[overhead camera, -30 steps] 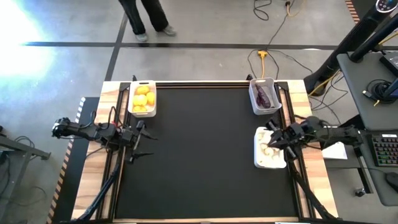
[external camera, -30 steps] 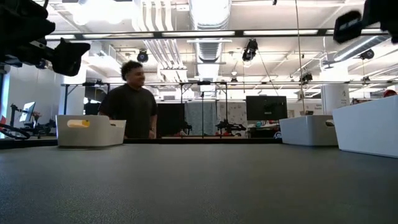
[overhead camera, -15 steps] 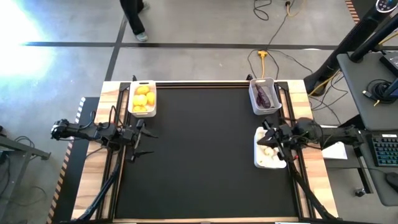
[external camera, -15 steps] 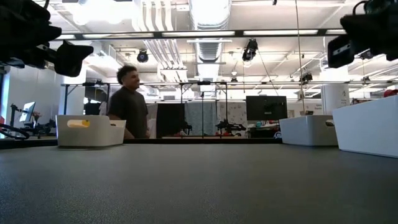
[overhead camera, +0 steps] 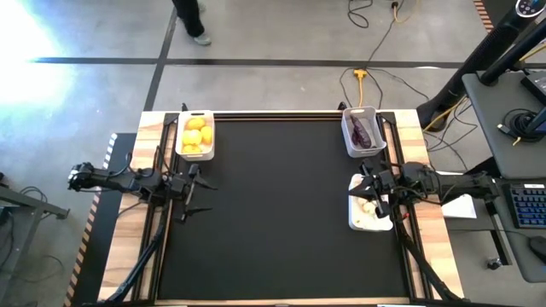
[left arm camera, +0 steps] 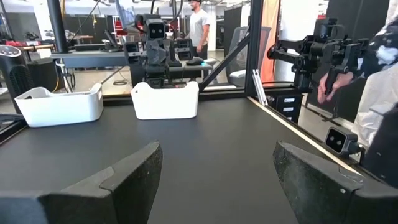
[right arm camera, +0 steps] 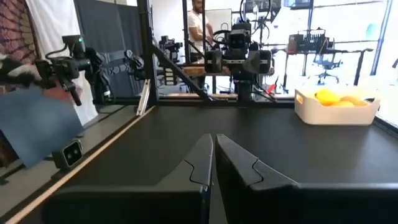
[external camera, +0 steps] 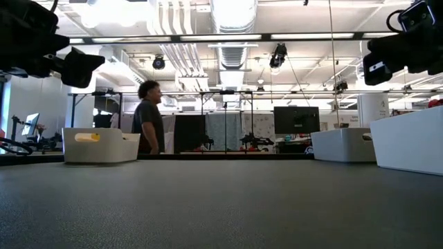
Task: Sort produce into baskets
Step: Return to Home Position
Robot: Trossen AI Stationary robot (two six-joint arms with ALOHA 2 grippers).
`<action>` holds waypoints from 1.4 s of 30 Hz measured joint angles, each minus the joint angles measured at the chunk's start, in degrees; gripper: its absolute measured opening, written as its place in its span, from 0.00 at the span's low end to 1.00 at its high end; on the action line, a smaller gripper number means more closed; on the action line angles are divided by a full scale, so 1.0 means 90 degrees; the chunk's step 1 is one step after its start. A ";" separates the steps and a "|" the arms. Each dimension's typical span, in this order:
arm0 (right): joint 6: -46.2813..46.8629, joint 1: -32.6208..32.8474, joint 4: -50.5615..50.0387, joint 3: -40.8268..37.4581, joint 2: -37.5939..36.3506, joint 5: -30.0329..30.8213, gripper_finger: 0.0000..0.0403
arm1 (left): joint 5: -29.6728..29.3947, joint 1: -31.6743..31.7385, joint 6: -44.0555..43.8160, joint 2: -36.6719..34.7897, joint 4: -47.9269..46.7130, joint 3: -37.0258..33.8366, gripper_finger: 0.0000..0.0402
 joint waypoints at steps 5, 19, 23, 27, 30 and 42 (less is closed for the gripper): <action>-0.0108 -0.0001 -0.0014 -0.0002 0.0006 0.0005 0.03 | 0.0000 0.0000 0.0000 0.0108 -0.0002 0.0000 0.72; -0.0060 0.0000 -0.0030 -0.0005 0.0001 0.0004 0.03 | 0.0000 0.0000 -0.0002 0.0191 0.0012 0.0000 0.72; 0.0039 0.0000 -0.0032 -0.0005 0.0001 0.0003 0.03 | 0.0000 0.0000 -0.0004 0.0195 0.0019 -0.0002 0.72; 0.0041 0.0000 -0.0033 -0.0007 0.0001 0.0003 0.03 | 0.0000 0.0000 -0.0005 0.0205 0.0029 -0.0002 0.72; 0.0042 0.0001 -0.0035 -0.0007 0.0001 0.0003 0.03 | 0.0000 0.0000 -0.0005 0.0212 0.0032 -0.0002 0.72; 0.0042 0.0001 -0.0037 -0.0009 0.0001 0.0001 0.03 | 0.0000 0.0000 -0.0005 0.0222 0.0049 -0.0005 0.72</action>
